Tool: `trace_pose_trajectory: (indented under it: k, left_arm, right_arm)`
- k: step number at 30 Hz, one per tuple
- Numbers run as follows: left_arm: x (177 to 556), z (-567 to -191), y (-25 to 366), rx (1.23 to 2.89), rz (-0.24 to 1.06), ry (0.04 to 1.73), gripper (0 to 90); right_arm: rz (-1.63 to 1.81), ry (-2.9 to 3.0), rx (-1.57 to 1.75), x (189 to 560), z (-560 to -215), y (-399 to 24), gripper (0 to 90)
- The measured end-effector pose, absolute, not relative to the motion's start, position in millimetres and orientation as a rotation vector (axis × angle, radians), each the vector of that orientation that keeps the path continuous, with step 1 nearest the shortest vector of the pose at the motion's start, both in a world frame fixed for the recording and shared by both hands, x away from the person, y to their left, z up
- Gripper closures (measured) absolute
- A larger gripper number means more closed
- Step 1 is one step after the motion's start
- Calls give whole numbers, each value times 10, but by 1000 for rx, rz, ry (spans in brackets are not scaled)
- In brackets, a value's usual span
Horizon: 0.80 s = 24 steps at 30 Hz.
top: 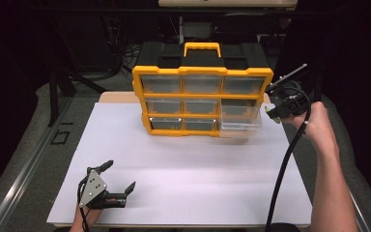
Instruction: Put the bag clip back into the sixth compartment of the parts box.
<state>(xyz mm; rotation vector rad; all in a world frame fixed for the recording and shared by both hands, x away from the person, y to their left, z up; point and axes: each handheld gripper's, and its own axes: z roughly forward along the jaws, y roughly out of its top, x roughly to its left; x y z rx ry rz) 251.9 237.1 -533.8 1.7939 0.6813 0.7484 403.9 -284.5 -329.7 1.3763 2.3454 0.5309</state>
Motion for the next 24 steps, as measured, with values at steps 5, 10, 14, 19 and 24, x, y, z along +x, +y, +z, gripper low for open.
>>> trace_pose_trajectory:
  k: [5,10,14,19,24]
  left_arm:
    - [2517,-5341,2372,1791,748,684,1]
    - [2513,-5343,2365,1792,746,685,1]
    - [2529,-5349,2357,1801,746,681,2]
    - [2510,-5342,2361,1796,745,679,2]
    - [2515,-5343,2368,1791,744,679,2]
  right_arm:
    - [542,2347,1347,4040,-3228,-2783,802]
    - [565,2364,1307,4031,-3167,-2670,802]
    - [569,2384,1268,4051,-3135,-2552,802]
    - [579,2404,1236,4075,-3134,-2413,802]
    - [580,2424,1214,4107,-3153,-2307,802]
